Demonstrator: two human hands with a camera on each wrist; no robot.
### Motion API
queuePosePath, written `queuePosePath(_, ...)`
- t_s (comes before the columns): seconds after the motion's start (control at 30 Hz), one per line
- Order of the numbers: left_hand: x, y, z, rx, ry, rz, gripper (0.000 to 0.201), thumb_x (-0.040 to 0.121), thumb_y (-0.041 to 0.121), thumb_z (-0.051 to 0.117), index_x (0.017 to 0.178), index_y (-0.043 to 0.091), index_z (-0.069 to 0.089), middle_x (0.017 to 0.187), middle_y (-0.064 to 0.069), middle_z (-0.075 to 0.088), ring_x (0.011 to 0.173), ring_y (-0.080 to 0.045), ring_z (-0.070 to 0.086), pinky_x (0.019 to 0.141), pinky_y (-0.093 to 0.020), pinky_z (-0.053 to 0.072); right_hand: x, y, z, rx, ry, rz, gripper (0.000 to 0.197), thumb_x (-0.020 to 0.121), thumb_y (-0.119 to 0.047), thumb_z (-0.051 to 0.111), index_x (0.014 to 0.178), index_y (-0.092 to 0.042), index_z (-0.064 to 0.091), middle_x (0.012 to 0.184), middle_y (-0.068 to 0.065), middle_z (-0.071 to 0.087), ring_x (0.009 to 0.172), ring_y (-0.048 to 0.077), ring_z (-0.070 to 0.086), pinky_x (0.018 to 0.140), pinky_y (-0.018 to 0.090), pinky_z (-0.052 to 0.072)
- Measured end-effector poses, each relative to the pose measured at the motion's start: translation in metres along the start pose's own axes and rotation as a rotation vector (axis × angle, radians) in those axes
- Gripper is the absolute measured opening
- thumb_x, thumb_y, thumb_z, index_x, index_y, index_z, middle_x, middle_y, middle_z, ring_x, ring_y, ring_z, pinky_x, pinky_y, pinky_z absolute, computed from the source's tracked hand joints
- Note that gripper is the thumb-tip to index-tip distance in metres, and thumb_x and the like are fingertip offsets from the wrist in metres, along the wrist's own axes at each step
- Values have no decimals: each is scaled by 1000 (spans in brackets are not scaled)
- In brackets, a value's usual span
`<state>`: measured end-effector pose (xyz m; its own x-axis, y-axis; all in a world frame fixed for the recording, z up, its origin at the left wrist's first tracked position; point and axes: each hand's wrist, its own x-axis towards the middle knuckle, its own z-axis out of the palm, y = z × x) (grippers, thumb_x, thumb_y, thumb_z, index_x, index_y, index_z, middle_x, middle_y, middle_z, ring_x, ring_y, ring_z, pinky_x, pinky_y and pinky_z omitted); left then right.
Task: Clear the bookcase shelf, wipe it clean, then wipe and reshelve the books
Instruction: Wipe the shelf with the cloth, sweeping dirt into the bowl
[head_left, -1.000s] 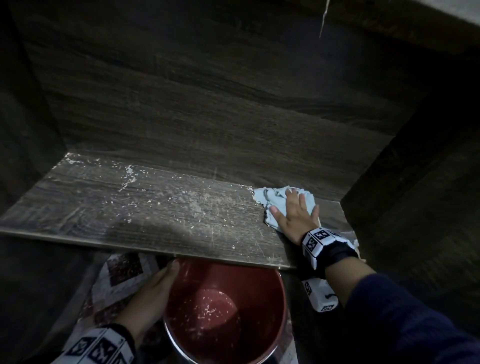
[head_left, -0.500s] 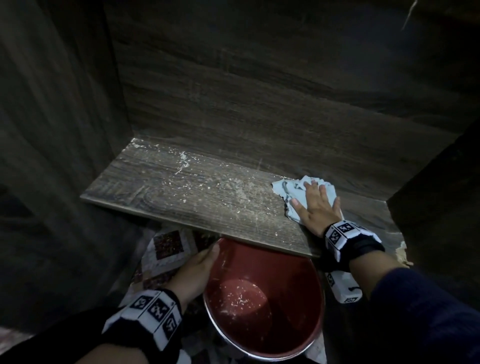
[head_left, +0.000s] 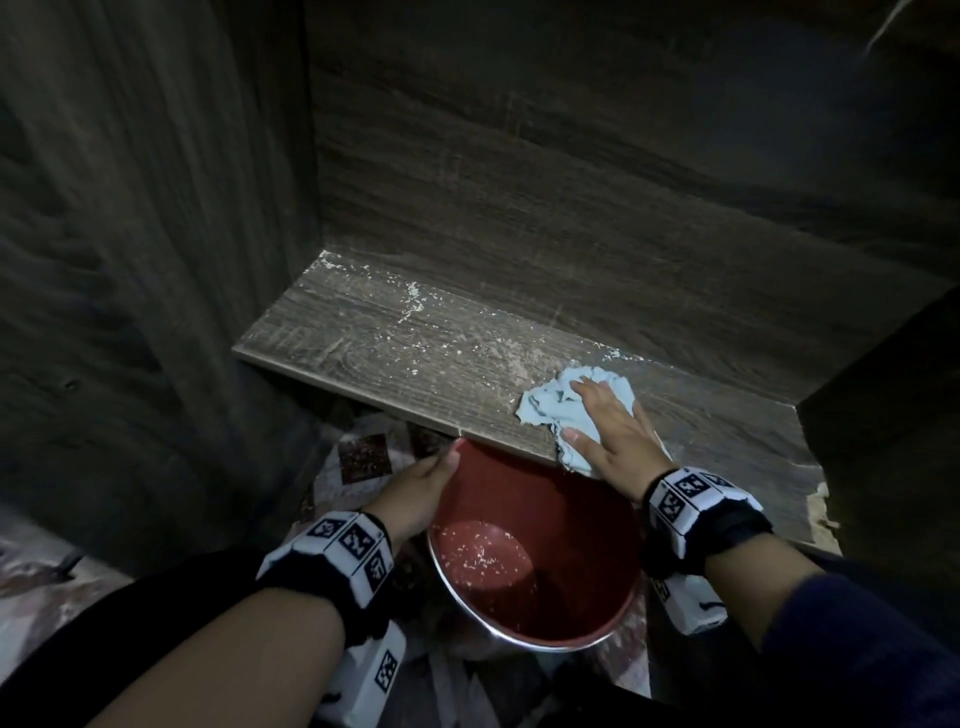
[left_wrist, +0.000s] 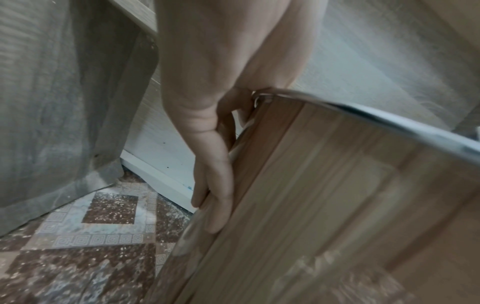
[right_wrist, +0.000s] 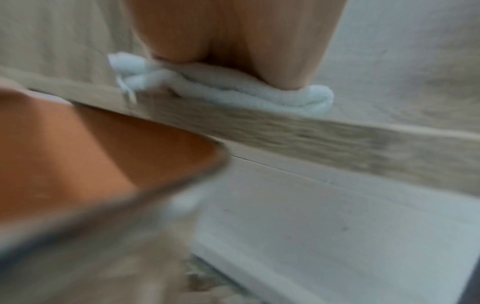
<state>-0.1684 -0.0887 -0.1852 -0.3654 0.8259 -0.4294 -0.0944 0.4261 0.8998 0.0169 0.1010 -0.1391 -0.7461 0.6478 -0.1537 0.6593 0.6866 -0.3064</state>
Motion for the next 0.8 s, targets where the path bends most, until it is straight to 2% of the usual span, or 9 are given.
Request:
queuePosePath(0.07, 0, -1, -3, 38, 11, 13, 42, 101, 46, 38, 138, 31, 51, 134, 4, 58, 124, -16, 53, 111, -38, 38, -10, -4, 4, 50, -17, -79, 61, 99, -49, 36, 151, -38, 7, 160, -14, 7, 141, -4, -10, 119, 35, -9)
queuePosePath(0.13, 1, -2, -4, 44, 9, 10, 41, 101, 46, 38, 137, 32, 52, 135, 2, 58, 124, -17, 54, 110, -39, 39, -22, -10, 9, 112, -37, -159, 59, 100, -38, 44, 148, -43, 10, 156, -19, 8, 143, -2, -7, 121, 40, -2)
queuePosePath(0.2, 1, -1, -5, 48, 8, 10, 42, 102, 45, 37, 138, 31, 52, 137, 2, 57, 124, -16, 54, 110, -33, 38, -34, -14, 15, 164, -37, -251, 59, 99, -29, 49, 145, -45, 17, 156, -18, 16, 147, 2, 2, 122, 43, 5)
queuePosePath(0.3, 0, 3, -5, 115, 14, 12, 44, 104, 41, 34, 139, 22, 52, 134, 4, 55, 120, -10, 51, 95, -17, 33, -51, -26, 12, 202, -57, -335, 57, 98, -21, 52, 143, -44, 27, 151, -25, 26, 144, -5, 12, 121, 27, 8)
queuePosePath(0.4, 1, 4, -7, 139, 12, 18, 44, 104, 42, 32, 135, 21, 55, 129, 1, 59, 113, -9, 53, 89, -16, 33, -67, -40, -2, 234, -108, -386, 58, 97, -17, 55, 143, -44, 33, 146, -30, 31, 140, -11, 18, 115, 11, 14)
queuePosePath(0.5, 5, -1, -10, 131, 13, 14, 46, 103, 45, 33, 135, 21, 56, 130, 2, 59, 120, -14, 54, 100, -22, 37, -71, -45, -27, 329, -79, -354, 60, 95, -20, 56, 142, -51, 34, 149, -25, 35, 141, -3, 24, 116, 18, 18)
queuePosePath(0.57, 8, -5, -13, 100, 18, -4, 53, 99, 55, 36, 132, 21, 59, 130, -1, 61, 120, -18, 56, 109, -35, 39, -64, -38, -50, 377, 36, -325, 58, 93, -21, 58, 140, -48, 36, 149, -18, 38, 142, 3, 28, 117, 20, 20)
queuePosePath(0.7, 12, -13, -18, 54, 53, 2, 59, 90, 63, 41, 125, 22, 64, 122, 0, 67, 115, -19, 60, 107, -42, 42, -36, -13, -88, 288, 191, -123, 60, 92, -14, 61, 141, -39, 38, 149, -10, 38, 141, 6, 29, 115, 22, 21)
queuePosePath(0.8, 12, -15, -18, 25, 55, 15, 45, 96, 56, 42, 123, 28, 65, 120, 2, 68, 114, -18, 61, 107, -42, 42, -9, 11, -93, 208, 243, -20, 61, 93, -15, 60, 145, -34, 35, 152, -7, 33, 144, 9, 20, 115, 20, 15)
